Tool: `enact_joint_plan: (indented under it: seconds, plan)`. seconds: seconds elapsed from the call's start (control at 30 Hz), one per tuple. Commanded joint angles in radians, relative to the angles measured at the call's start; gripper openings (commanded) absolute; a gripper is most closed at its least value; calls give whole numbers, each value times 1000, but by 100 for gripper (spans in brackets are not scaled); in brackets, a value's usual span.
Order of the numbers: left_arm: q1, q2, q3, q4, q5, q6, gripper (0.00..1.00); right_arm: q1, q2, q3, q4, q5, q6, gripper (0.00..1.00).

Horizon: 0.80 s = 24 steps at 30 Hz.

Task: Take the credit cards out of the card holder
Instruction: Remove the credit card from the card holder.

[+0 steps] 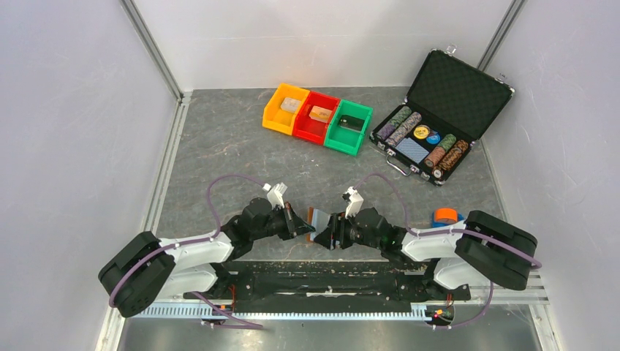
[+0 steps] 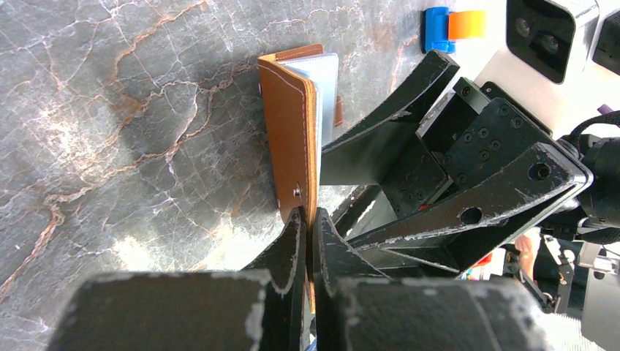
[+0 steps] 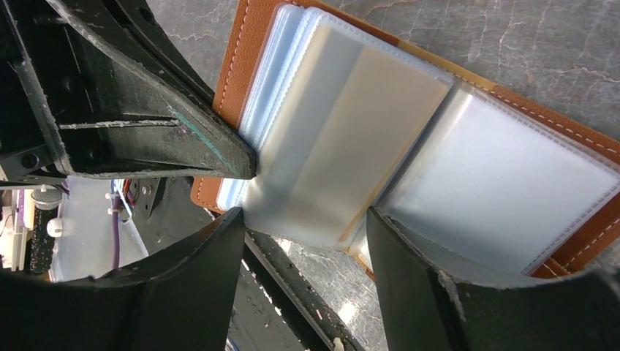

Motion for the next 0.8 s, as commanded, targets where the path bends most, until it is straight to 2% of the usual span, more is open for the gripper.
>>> enact_joint_plan:
  seconds: [0.0, 0.13, 0.3, 0.43, 0.77]
  plan:
    - [1, -11, -4, 74, 5, -2, 4, 5, -4, 19, 17, 32, -1, 63]
    - [1, -13, -6, 61, -5, 1, 14, 5, -36, 6, -13, 49, -5, 63]
    - [1, -17, -4, 57, -8, 1, 12, 6, -55, -4, -39, 91, -8, 62]
    - [1, -21, -4, 52, -9, 2, 19, 5, -58, -9, -44, 98, -6, 60]
    - [1, -42, -7, 31, -24, 5, 20, 7, -86, -24, -54, 122, -6, 53]
